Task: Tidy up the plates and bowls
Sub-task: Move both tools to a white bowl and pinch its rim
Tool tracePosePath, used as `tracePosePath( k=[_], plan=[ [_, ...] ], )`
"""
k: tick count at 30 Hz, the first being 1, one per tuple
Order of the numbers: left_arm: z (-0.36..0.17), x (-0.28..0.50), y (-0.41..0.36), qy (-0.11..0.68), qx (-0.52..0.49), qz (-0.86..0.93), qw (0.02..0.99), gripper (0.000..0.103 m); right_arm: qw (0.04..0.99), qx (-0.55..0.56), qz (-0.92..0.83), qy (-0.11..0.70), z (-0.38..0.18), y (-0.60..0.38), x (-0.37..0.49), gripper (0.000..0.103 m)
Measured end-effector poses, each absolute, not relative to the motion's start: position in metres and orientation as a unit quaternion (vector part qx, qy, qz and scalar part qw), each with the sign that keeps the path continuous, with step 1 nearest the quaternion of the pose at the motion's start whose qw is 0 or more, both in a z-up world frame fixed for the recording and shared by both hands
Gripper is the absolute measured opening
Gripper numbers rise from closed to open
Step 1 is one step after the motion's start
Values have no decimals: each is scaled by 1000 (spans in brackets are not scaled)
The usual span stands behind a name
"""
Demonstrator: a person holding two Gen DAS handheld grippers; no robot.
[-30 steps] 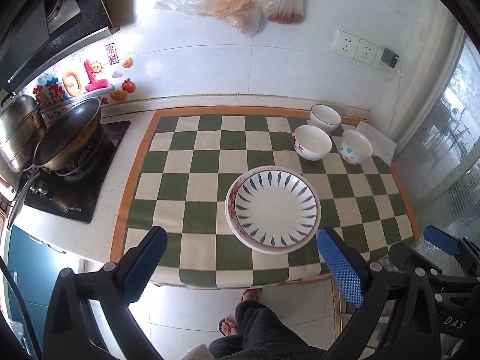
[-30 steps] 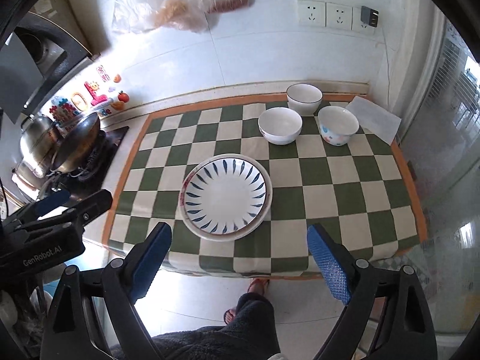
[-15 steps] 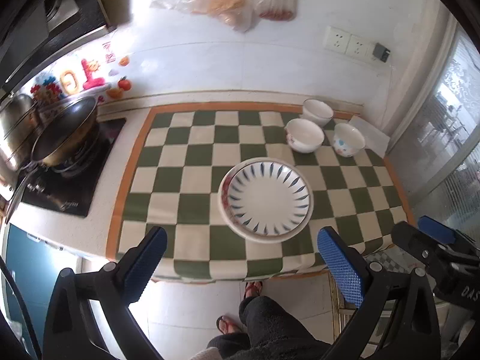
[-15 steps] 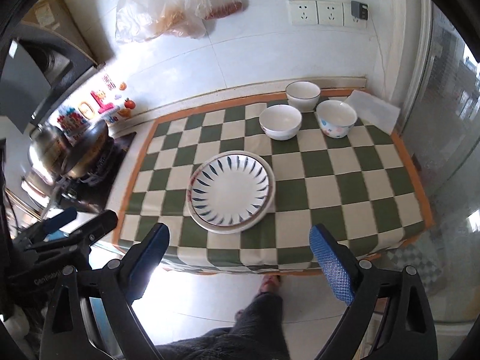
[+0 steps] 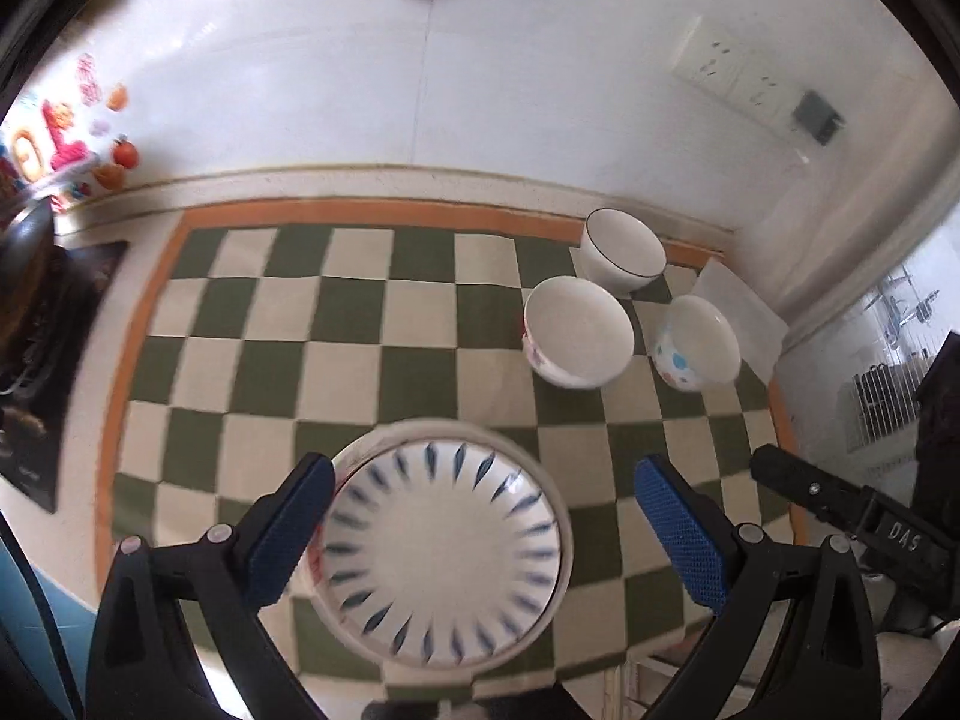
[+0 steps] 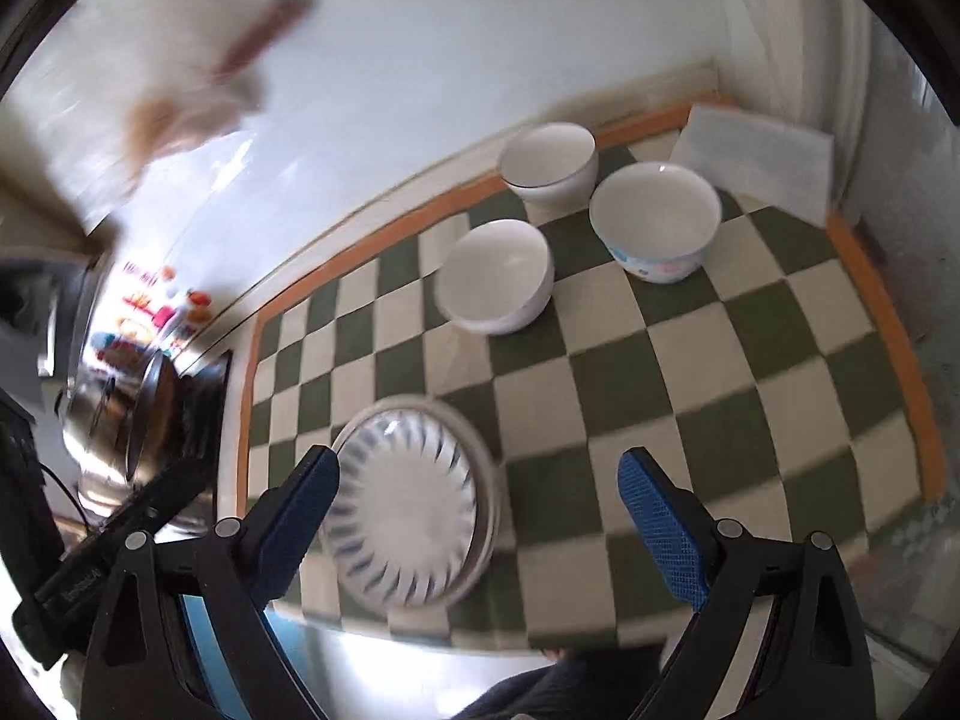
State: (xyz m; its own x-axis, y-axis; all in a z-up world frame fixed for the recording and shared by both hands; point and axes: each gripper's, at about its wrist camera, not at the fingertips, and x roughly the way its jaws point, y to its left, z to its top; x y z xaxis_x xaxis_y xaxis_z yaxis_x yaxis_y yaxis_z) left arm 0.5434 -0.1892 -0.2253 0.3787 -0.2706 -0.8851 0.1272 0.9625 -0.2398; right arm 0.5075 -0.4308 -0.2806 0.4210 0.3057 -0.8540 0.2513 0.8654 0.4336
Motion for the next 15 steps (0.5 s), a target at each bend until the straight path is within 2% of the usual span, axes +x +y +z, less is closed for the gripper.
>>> tracePosePath(
  k=[1, 2, 3, 5, 6, 7, 8, 12, 15],
  plan=[
    [-235, 559, -194, 558, -70, -124, 818, 99, 797, 263, 20, 543, -290, -436, 522, 94],
    [-249, 579, -201, 576, -74, -120, 805, 89, 789, 261, 23, 556, -304, -443, 545, 92],
    [-260, 596, -207, 590, -76, -121, 795, 84, 782, 256, 26, 567, -316, -447, 565, 90],
    [-281, 620, -217, 616, -81, -124, 773, 58, 765, 254, 34, 590, -341, -451, 598, 83],
    [-291, 633, -222, 629, -81, -121, 764, 55, 755, 256, 42, 602, -354, -453, 615, 76],
    [-302, 646, -228, 639, -86, -124, 754, 48, 749, 257, 45, 609, -362, -453, 624, 68],
    [-311, 656, -233, 647, -90, -126, 747, 39, 740, 255, 48, 620, -375, -454, 640, 66],
    [-337, 683, -251, 668, -80, -128, 729, 31, 725, 242, 54, 642, -406, -451, 681, 48],
    [-355, 696, -259, 688, -83, -133, 708, 21, 719, 227, 48, 655, -422, -449, 700, 37]
  ],
)
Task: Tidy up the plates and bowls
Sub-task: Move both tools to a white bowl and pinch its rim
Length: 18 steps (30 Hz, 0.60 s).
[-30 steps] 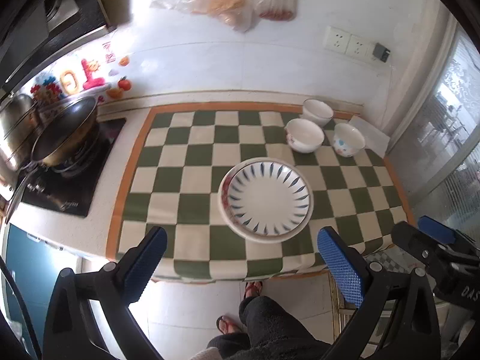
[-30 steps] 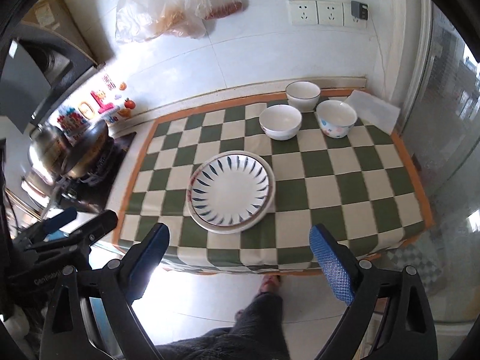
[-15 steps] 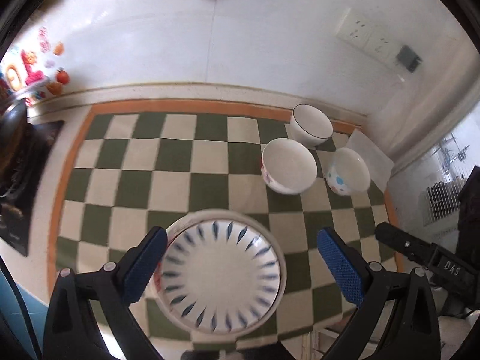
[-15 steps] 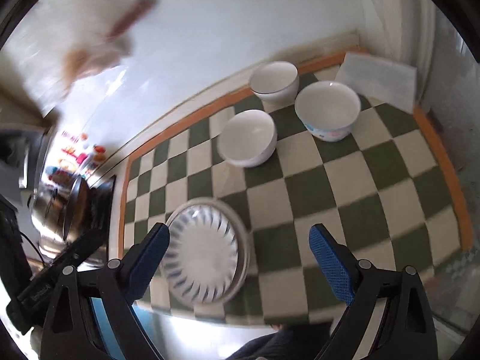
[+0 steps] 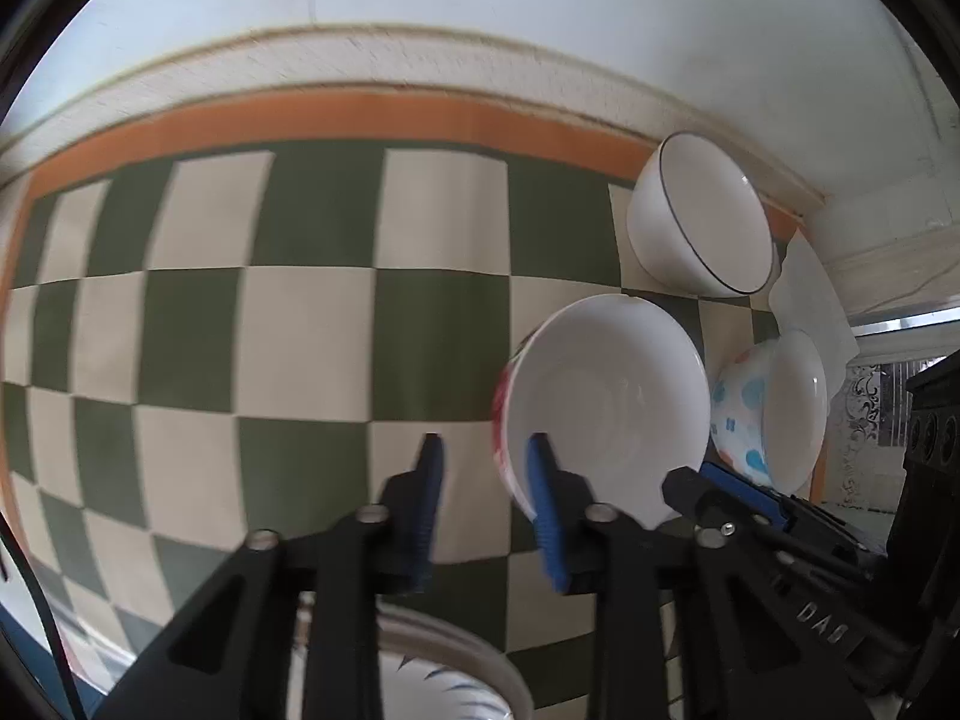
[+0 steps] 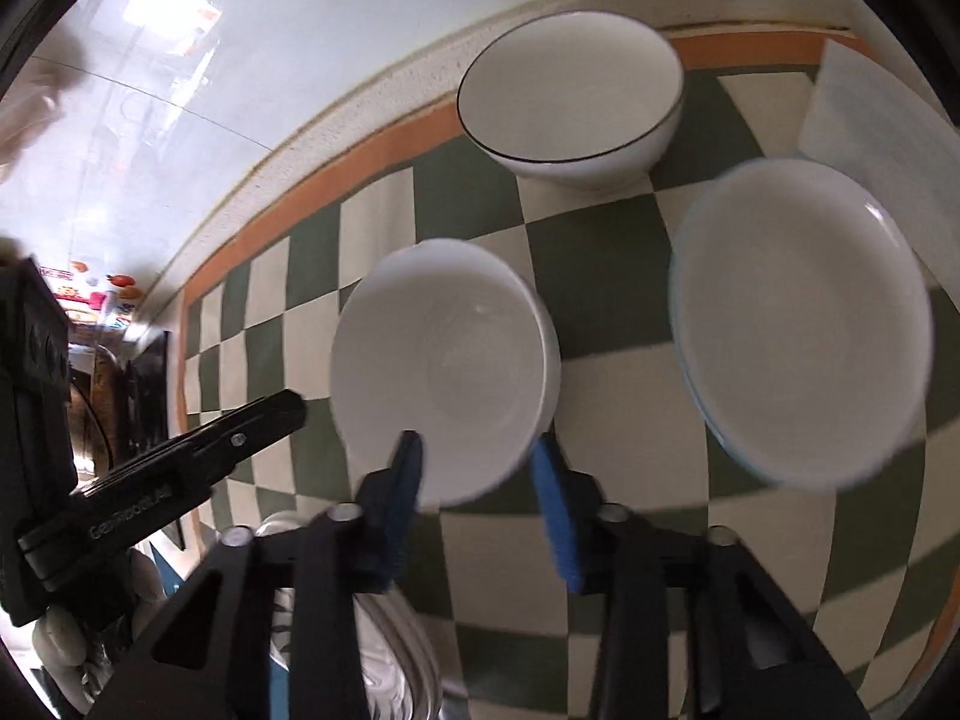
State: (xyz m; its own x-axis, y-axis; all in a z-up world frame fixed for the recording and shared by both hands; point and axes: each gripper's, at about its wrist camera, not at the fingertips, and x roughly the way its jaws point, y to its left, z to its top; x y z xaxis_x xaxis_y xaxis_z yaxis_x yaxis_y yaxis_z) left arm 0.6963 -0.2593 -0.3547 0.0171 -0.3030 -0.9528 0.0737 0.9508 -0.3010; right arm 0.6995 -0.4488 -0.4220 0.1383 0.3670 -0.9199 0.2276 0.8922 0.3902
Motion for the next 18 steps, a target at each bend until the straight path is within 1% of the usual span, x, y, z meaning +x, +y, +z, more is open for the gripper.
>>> tracePosePath(
  k=[2, 3, 4, 5, 7, 15, 18],
  plan=[
    [-365, 704, -264, 699, -89, -135, 697, 13, 717, 213, 41, 663, -431, -447, 711, 34],
    [-368, 706, -266, 701, -91, -138, 693, 11, 715, 205, 37, 667, -434, -446, 714, 29],
    [-370, 708, -268, 703, -88, -137, 692, 11, 712, 199, 31, 672, -439, -446, 718, 25],
    [-373, 710, -270, 705, -82, -138, 691, 11, 711, 200, 28, 674, -443, -446, 721, 24],
    [-377, 713, -272, 709, -78, -140, 686, 10, 708, 193, 20, 679, -451, -445, 724, 15],
    [-374, 708, -275, 710, -57, -145, 687, 10, 712, 188, 15, 676, -461, -437, 732, 13],
    [-370, 701, -284, 710, -51, -148, 687, 10, 718, 184, 15, 672, -453, -433, 726, 13]
  ],
)
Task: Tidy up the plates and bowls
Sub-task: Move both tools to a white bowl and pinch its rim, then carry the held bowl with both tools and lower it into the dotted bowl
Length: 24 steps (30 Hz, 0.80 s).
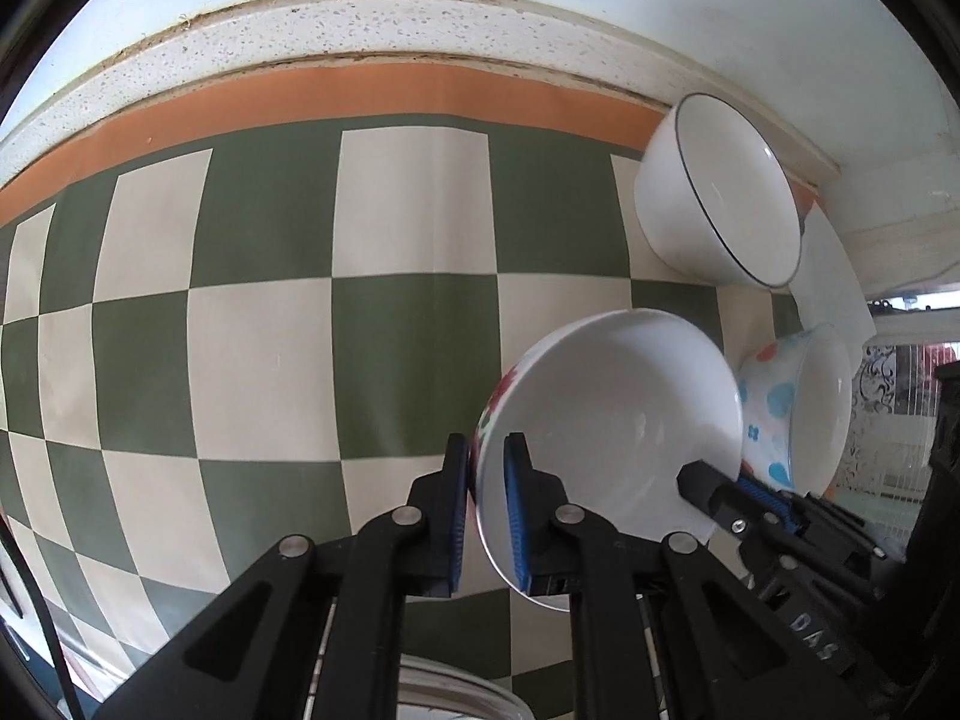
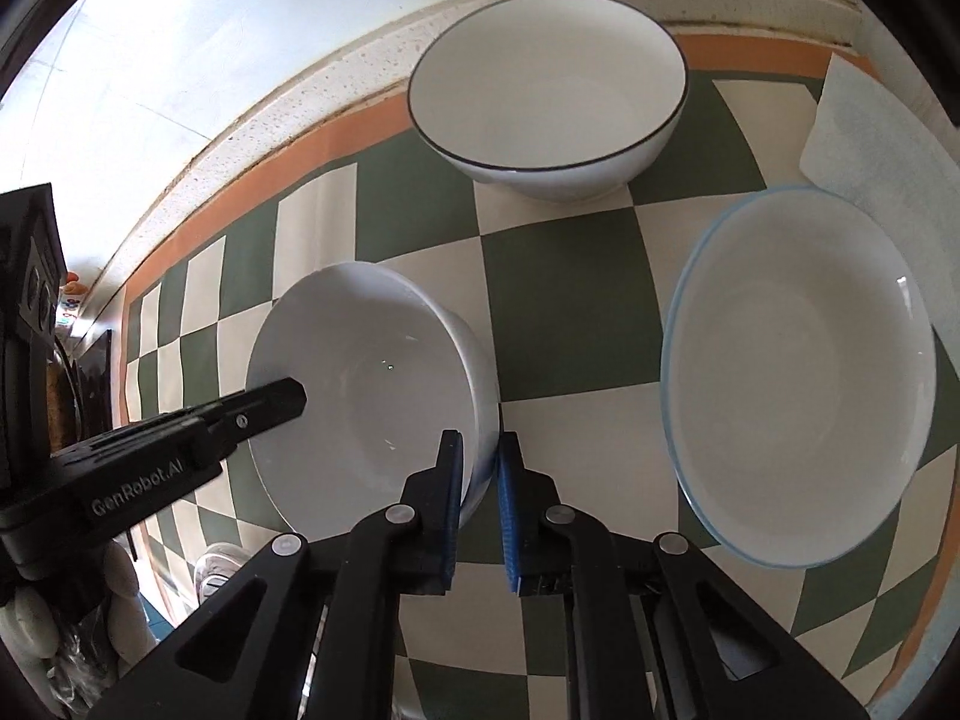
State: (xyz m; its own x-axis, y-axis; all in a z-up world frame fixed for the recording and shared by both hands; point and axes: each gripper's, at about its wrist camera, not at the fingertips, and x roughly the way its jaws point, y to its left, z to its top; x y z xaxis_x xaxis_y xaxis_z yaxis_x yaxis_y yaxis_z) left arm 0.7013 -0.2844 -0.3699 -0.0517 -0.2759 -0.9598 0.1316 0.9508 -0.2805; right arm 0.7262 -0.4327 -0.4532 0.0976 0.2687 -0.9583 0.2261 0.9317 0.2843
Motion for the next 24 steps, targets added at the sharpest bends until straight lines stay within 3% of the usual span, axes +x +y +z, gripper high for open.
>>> tracePosePath(
  k=[16, 24],
  plan=[
    [-306, 635, -315, 678, -26, -202, 707, 10, 733, 207, 15, 648, -378, -465, 650, 13],
    [-310, 587, -341, 692, -21, -233, 683, 10, 725, 217, 12, 654, -366, -498, 573, 13]
  ],
)
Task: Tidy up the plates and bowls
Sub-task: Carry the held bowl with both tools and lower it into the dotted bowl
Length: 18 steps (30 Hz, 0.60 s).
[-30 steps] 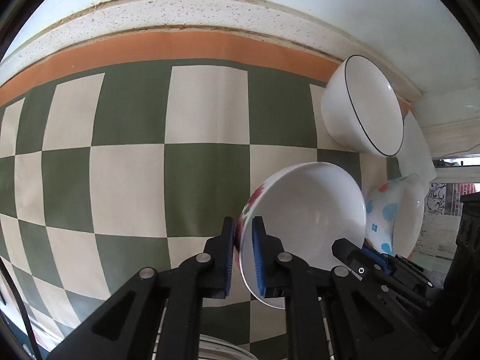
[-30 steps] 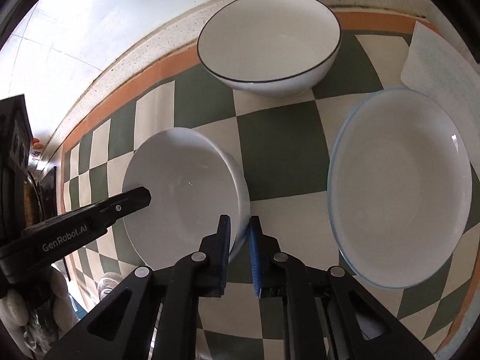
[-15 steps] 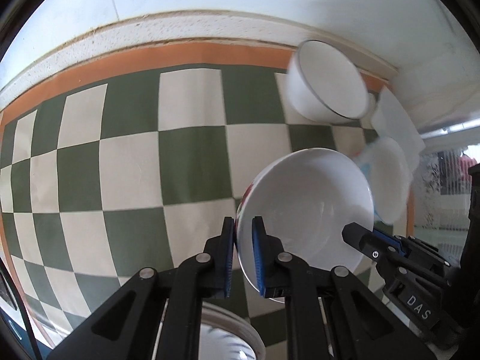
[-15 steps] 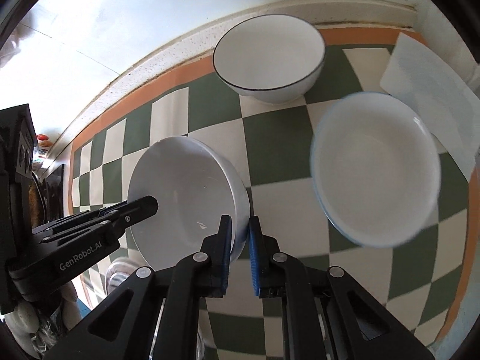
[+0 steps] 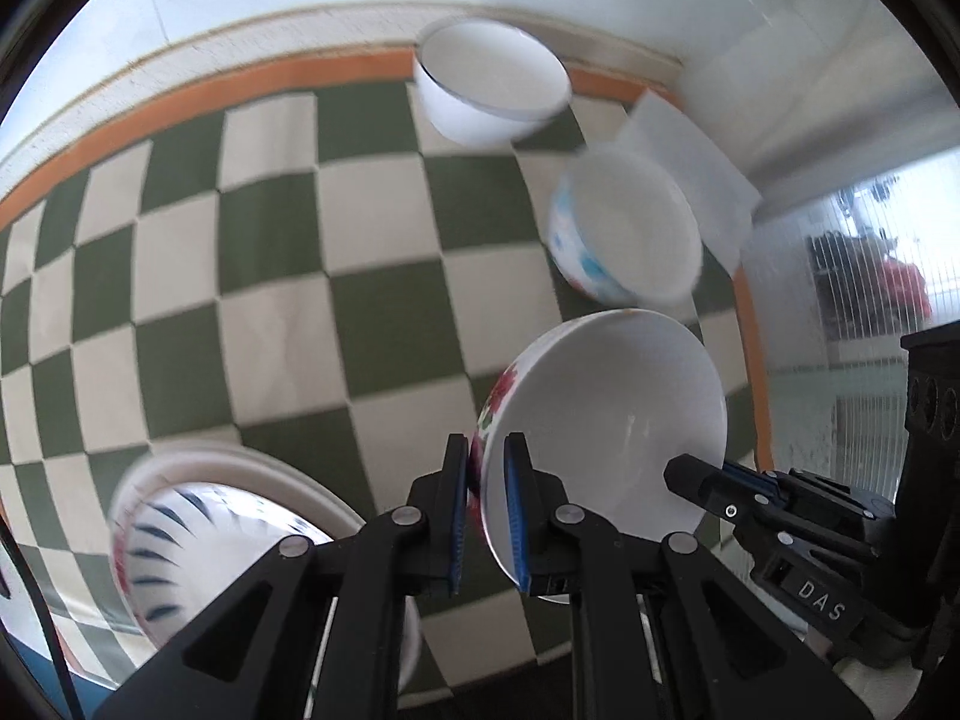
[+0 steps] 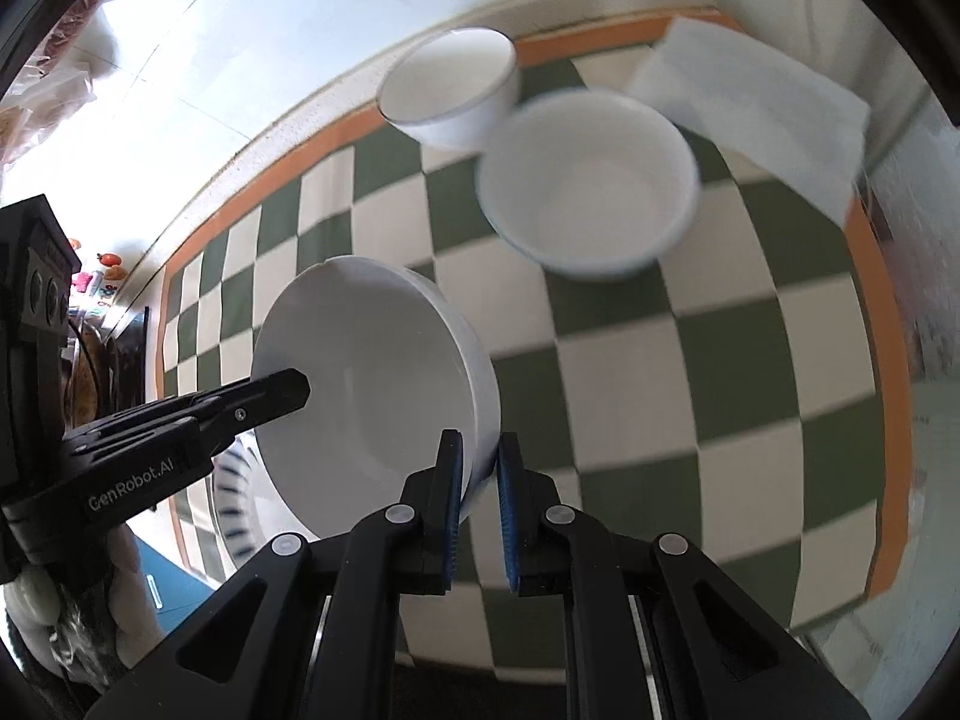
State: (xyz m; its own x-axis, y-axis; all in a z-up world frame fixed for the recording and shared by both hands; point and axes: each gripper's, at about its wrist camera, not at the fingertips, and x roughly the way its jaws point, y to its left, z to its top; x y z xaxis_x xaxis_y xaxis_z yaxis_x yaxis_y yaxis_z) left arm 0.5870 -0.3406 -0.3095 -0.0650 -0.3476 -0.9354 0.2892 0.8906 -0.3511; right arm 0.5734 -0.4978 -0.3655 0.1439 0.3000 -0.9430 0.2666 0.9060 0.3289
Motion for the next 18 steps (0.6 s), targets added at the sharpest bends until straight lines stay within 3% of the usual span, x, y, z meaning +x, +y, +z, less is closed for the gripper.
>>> tracePosePath(
  k=[18],
  plan=[
    [-369, 542, -379, 734, 15, -216, 644, 10, 680, 240, -2, 693, -437, -541, 517, 12]
  ],
)
